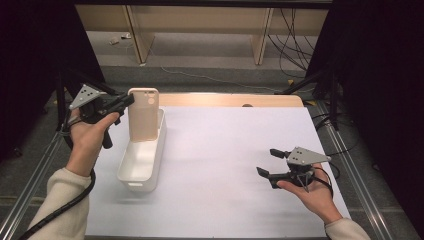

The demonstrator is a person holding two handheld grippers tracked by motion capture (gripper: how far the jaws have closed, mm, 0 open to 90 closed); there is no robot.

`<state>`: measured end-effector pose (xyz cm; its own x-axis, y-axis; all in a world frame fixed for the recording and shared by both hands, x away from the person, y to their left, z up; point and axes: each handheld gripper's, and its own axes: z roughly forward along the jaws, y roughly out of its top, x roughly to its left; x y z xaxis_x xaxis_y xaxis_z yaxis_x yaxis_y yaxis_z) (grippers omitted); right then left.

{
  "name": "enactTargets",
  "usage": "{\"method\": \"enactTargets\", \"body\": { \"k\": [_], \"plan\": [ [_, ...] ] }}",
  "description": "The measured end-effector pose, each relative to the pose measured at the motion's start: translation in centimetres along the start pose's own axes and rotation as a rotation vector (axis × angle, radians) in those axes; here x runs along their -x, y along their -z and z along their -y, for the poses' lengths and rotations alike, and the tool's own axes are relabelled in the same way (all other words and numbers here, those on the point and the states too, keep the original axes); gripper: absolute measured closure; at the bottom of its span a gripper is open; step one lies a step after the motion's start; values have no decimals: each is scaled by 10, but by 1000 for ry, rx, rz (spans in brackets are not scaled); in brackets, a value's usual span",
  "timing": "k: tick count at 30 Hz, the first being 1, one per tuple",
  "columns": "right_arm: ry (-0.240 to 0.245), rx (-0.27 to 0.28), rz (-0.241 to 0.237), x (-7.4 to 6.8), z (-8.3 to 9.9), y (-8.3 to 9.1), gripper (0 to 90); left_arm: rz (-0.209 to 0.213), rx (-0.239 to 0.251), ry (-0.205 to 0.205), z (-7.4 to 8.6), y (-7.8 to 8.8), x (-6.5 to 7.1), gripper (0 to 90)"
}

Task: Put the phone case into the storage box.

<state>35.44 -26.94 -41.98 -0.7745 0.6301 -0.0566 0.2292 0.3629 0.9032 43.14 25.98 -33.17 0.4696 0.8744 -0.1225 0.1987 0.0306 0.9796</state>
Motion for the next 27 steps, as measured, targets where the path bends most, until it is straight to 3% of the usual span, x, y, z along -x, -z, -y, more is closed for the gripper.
{"method": "enactTargets", "body": {
  "k": [27],
  "plan": [
    [-3,-6,-3,0,0,0,230,-12,-16,-2,5,-7,-9,816]
  ]
}}
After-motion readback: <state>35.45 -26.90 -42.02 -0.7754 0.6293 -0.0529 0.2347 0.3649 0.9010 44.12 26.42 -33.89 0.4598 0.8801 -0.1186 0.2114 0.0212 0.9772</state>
